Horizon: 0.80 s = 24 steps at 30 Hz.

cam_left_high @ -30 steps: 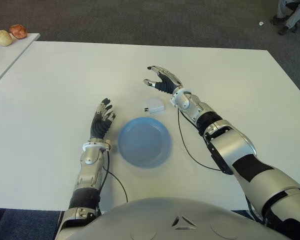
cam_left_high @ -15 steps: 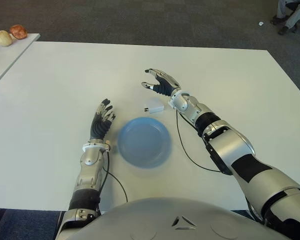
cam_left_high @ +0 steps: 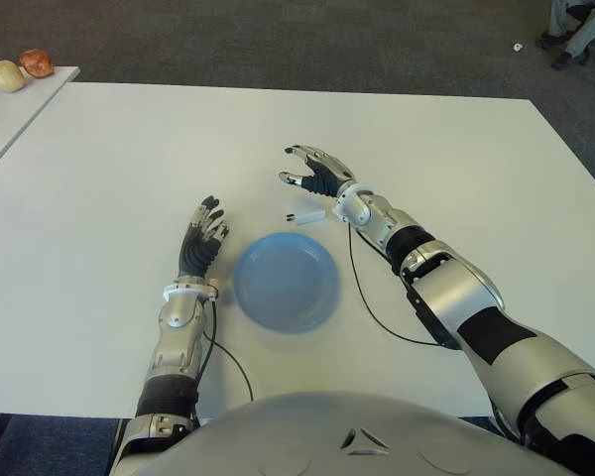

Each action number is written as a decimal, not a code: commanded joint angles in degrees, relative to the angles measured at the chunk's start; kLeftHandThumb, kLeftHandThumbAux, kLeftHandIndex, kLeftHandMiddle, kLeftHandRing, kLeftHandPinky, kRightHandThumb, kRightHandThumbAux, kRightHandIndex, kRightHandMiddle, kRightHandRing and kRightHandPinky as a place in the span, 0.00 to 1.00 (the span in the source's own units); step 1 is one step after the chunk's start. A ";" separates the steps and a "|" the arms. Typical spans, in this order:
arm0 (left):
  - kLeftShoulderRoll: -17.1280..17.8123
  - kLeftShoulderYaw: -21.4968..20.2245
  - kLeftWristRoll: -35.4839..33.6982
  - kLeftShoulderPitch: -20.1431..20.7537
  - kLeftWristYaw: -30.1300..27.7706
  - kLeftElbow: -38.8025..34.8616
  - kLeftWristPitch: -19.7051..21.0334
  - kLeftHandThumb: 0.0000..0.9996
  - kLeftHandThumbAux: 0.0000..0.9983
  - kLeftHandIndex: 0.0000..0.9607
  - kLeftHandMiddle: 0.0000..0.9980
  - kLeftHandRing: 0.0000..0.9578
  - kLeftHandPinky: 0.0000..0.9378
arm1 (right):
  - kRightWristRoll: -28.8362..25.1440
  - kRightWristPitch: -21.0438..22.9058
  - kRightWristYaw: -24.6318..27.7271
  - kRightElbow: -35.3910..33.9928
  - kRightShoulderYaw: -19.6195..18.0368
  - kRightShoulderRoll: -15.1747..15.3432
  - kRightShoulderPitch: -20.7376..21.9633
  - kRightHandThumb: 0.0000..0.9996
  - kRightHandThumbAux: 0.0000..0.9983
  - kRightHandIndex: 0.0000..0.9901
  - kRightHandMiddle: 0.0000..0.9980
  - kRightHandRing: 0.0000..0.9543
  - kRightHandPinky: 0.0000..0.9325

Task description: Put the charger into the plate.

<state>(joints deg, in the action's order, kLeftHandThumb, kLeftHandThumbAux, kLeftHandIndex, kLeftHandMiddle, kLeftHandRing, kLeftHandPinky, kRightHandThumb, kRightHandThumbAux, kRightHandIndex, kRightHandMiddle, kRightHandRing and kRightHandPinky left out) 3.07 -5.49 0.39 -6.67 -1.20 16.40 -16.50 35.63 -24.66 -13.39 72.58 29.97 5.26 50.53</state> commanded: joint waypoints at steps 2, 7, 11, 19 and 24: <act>0.34 0.08 -0.18 -0.77 -0.16 1.28 2.01 0.03 0.61 0.00 0.11 0.15 0.19 | 1.40 -0.67 0.58 0.89 1.30 0.28 -1.26 0.33 0.19 0.00 0.00 0.00 0.00; 0.53 0.07 -0.25 -0.79 -0.33 1.19 2.21 0.03 0.61 0.00 0.11 0.14 0.18 | 1.70 -1.04 0.73 1.05 1.67 0.46 -1.63 0.33 0.19 0.00 0.00 0.00 0.00; 0.75 0.03 -0.41 -0.83 -0.52 1.16 2.23 0.03 0.61 0.00 0.10 0.14 0.18 | 1.98 -1.27 0.76 1.31 1.94 0.59 -1.90 0.33 0.19 0.00 0.00 0.00 0.00; 0.85 -0.15 -1.04 -0.81 -0.63 1.29 2.07 0.04 0.63 0.00 0.11 0.14 0.19 | 2.54 -1.77 0.27 1.86 2.64 1.27 -2.59 0.32 0.20 0.00 0.00 0.00 0.00; 0.85 -0.28 -1.23 -0.72 -0.55 1.56 1.85 0.04 0.64 0.00 0.11 0.15 0.19 | 3.28 -2.40 -0.75 2.00 3.17 2.09 -3.14 0.32 0.20 0.00 0.00 0.00 0.00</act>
<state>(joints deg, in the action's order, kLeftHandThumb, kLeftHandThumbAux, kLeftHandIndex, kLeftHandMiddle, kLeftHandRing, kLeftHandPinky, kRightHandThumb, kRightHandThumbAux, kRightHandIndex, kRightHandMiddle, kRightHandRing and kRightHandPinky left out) 3.70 -5.73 -0.52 -6.59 -1.23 16.43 -16.18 38.07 -26.44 -13.61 73.85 32.65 6.50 48.53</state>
